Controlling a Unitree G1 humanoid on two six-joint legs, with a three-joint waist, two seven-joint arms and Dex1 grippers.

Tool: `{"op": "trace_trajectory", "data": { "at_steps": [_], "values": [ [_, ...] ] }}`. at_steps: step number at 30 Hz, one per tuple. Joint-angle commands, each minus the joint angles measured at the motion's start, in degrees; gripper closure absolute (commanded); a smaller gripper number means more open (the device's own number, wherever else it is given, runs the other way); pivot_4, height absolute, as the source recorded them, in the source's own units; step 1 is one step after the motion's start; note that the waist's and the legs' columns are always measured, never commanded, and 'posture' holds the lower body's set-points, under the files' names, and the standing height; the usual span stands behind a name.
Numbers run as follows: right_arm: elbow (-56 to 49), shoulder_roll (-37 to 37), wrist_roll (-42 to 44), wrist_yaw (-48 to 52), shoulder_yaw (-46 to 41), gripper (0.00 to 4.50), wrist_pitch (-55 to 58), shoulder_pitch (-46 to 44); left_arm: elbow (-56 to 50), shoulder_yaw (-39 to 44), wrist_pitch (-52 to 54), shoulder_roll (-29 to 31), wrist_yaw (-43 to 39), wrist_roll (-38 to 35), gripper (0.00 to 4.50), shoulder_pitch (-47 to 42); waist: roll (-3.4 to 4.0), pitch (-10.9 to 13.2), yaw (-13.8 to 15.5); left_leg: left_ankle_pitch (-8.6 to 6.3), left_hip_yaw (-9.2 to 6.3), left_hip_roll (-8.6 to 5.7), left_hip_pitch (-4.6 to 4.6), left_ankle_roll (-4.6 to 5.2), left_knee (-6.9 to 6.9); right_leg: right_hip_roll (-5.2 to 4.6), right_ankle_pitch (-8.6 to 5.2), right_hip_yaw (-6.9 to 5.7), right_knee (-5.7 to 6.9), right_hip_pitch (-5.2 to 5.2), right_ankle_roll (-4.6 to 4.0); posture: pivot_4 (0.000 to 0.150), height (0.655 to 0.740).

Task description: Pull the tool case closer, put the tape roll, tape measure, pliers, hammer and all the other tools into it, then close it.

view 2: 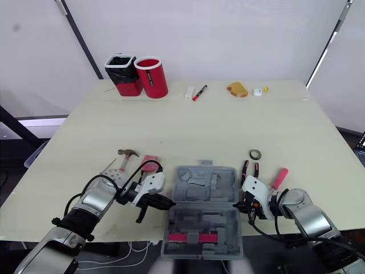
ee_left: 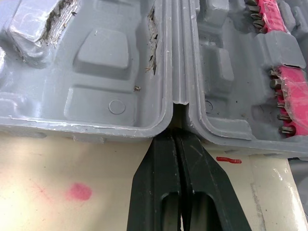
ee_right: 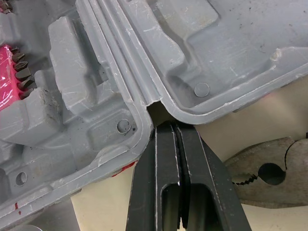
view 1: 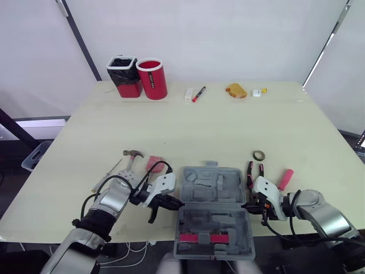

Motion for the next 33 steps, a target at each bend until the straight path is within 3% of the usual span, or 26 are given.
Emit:
{"op": "trace_trajectory", "data": {
  "at_steps": [1, 6, 18, 25, 33],
  "values": [
    [0.13, -0.44, 0.05, -0.92, -1.07, 4.50, -0.62, 0.71, 1.65, -1.37, -0.36, 1.07, -0.13, 1.09, 4.41, 1.58, 0.00, 0.00, 0.00, 0.00, 0.00, 0.00, 0.00, 0.00, 0.00, 0.00, 0.00, 0.00, 0.00, 0.00, 0.00, 0.150, 0.7400],
    [-0.56, -1.46, 1.75, -1.53, -4.79, 4.50, -1.33, 2.94, -0.05, 0.25, -0.08, 2.45, -0.58, -0.70, 4.41, 2.25, 0.00, 0.00, 0.03, 0.00, 0.00, 0.00, 0.00, 0.00, 0.00, 0.00, 0.00, 0.00, -0.01, 0.01, 0.00, 0.150, 0.7400],
    [-4.08, 0.39, 9.69, -2.53, -19.63, 4.50, -13.59, 13.81, -14.41, 14.29, 6.59, 6.37, 3.58, -14.58, 4.41, 12.46, 0.00, 0.03, 0.14, 0.00, 0.02, 0.03, -0.03, 0.00, -0.01, -0.05, 0.00, 0.00, -0.01, -0.01, 0.01, 0.150, 0.7400],
    [-4.97, 2.62, 13.38, -4.53, -29.32, 4.50, -21.15, 20.90, -17.12, 30.28, 5.85, 7.05, 9.71, -22.91, 4.41, 23.51, 0.01, 0.04, 0.08, 0.00, 0.06, 0.09, -0.03, 0.00, -0.08, -0.05, -0.01, 0.00, -0.05, -0.05, 0.00, 0.150, 0.7400],
    [0.36, 4.83, 16.20, -6.16, -40.05, 4.50, -27.86, 26.83, -14.99, 45.87, 3.44, 3.85, 18.40, -27.48, 4.41, 34.60, 0.00, 0.03, 0.29, -0.01, 0.16, 0.28, 0.03, -0.01, -0.08, -0.10, -0.14, 0.01, -0.06, -0.02, -0.22, 0.150, 0.7400]
  ]
}}
